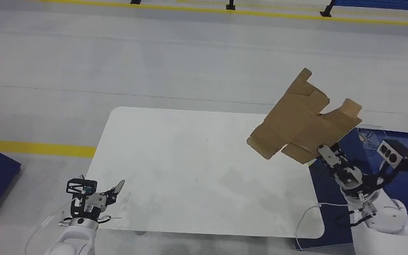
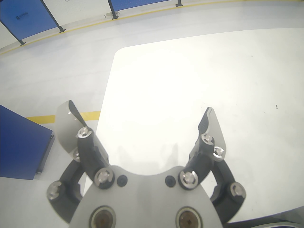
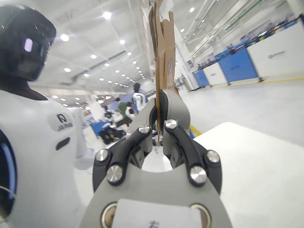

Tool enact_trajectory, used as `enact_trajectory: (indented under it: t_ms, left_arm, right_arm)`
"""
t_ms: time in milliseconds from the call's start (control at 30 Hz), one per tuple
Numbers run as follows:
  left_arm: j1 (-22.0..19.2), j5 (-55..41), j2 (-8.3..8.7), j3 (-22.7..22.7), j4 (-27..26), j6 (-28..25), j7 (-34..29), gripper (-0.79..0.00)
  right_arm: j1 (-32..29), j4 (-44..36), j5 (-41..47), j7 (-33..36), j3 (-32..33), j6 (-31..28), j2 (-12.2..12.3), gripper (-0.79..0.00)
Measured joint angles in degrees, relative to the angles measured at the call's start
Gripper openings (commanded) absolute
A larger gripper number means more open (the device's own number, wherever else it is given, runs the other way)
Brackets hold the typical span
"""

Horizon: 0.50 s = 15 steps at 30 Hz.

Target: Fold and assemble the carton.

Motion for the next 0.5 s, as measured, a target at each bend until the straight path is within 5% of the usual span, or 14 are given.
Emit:
enact_trajectory:
  t_ms: [233, 400, 500]
  left_arm:
    - [0.00, 0.00, 0.00, 0.00, 0.00, 0.00, 0.00, 0.000]
    - [0.00, 0.00, 0.00, 0.00, 0.00, 0.00, 0.00, 0.000]
    - [0.00, 0.00, 0.00, 0.00, 0.00, 0.00, 0.00, 0.000]
  right_arm:
    - [-0.59, -12.15, -39.99, -22.87, 13.90, 0.13, -2.93, -0.785]
    - [-2.26, -16.53, -67.18, -44.53, 16.47, 0.77, -5.31, -0.785]
    - [-4.34, -20.65, -87.62, -57.73, 16.09, 6.31, -6.26, -0.785]
